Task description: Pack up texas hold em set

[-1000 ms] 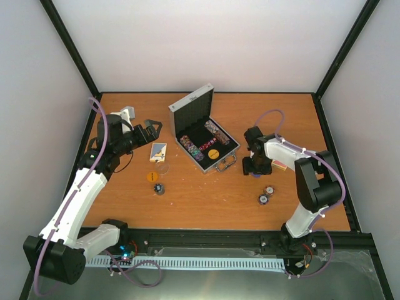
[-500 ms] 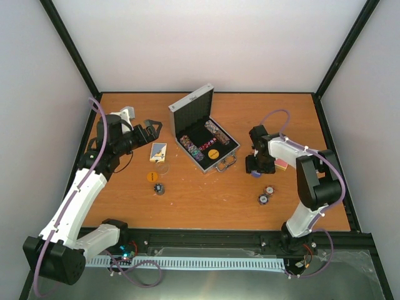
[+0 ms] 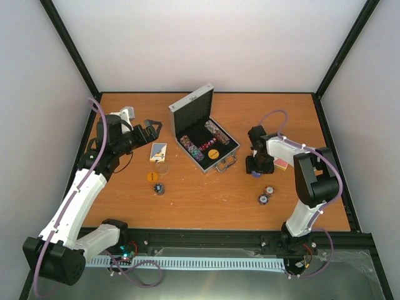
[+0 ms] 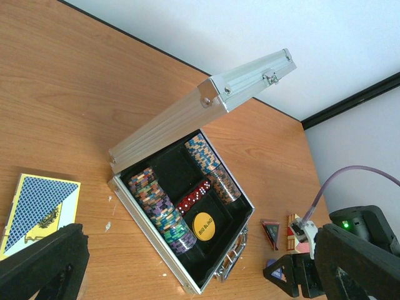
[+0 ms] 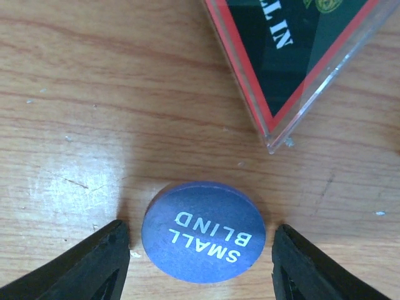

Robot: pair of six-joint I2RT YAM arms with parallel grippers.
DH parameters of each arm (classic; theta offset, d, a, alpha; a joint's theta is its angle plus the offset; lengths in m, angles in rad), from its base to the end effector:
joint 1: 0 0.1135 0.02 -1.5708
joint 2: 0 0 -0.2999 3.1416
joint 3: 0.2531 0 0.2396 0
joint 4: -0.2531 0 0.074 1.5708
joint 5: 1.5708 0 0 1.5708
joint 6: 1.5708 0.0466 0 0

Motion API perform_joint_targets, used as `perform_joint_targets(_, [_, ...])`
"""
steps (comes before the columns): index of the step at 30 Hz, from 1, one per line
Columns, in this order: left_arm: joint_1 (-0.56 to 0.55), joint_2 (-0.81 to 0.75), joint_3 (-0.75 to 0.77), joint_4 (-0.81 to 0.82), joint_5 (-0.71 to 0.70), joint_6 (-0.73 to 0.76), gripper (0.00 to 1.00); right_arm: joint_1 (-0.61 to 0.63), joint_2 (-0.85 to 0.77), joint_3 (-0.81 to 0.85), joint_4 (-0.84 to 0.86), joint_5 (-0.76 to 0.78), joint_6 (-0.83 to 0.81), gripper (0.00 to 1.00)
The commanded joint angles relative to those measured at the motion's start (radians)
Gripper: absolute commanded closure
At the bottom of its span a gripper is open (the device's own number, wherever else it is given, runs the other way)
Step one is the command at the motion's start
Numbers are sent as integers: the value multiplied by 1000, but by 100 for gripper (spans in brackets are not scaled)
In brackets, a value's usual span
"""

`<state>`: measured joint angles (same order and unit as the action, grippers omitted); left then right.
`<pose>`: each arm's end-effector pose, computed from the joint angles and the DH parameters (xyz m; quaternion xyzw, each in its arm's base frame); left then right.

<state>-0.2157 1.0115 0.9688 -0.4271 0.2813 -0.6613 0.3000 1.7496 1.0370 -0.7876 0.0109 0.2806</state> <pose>0.1937 -0.0557 0.3640 -0.1149 0.8392 -0.3281 0.4182 0.2835 0.0872 0.1821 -0.0095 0.9993 0.0049 0.0354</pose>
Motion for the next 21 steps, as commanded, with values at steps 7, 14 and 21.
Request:
perform_joint_targets(7, [3,0,18,-4,15,23,0,22,35,14,1,13,3,43])
perform_joint_targets(14, [3,3,18,-3,13,27,0,50,31,36,-8,1,10,49])
perform_joint_targets(21, [3,14,27,-11,9,36,0,85,26,110,-33,-15,19,49])
